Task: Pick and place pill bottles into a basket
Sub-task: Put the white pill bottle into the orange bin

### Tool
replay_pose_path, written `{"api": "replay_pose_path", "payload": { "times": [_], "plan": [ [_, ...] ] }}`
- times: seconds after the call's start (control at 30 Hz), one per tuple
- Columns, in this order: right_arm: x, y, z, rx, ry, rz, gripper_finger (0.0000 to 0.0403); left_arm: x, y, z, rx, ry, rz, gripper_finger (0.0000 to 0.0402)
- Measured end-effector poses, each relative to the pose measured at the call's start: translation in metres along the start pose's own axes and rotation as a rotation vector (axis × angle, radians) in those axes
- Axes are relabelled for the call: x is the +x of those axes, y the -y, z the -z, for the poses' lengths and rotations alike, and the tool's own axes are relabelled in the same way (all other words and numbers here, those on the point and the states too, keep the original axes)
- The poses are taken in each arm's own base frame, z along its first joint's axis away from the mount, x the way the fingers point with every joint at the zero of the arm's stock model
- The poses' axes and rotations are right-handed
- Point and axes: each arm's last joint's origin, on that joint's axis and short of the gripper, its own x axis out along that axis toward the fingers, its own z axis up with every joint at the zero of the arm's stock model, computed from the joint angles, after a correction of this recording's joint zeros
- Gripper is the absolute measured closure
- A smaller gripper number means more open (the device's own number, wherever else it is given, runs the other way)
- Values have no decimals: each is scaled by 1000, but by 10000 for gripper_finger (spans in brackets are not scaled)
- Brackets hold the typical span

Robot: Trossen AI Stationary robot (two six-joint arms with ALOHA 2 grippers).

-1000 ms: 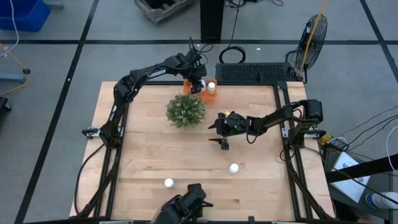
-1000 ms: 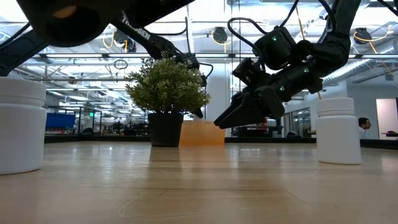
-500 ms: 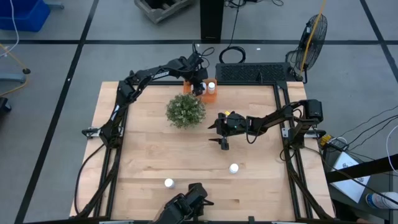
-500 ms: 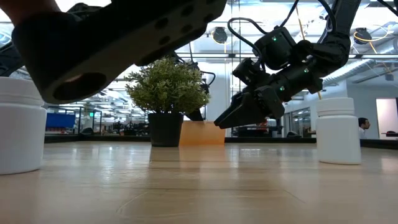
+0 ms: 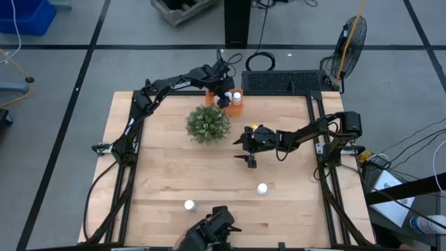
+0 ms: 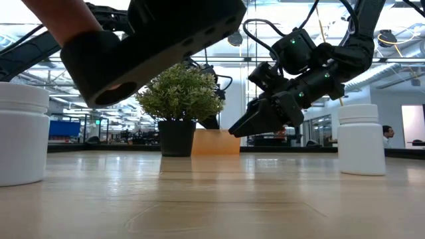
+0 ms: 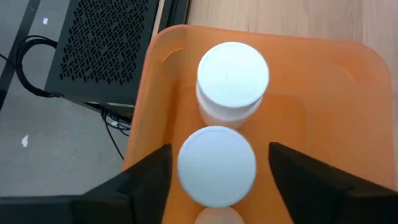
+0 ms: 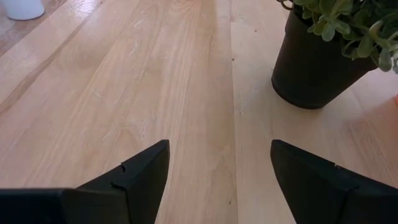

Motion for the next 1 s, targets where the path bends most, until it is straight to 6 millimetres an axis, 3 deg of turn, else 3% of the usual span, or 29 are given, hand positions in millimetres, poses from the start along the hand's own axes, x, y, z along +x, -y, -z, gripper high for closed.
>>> {"api": "replay_pose_path", "payload": {
  "times": [0.13,0.3,0.57,0.8,1.0],
  "plan": [
    [0,0,0,-1,0,0,133,1,2,-1,2,0,5,123],
    [0,0,0,-3,-1,0,133,-1,5,-4,12,0,-5,153],
    [0,-1,0,-3,5,-30,133,-33,7,-17,23,36,-45,195],
    [0,0,0,-29,10,-20,133,-84,29,-32,49,28,-65,213],
    [-5,6,-7,-21,36,3,133,-152,70,-48,94,54,-64,213]
  ]
}}
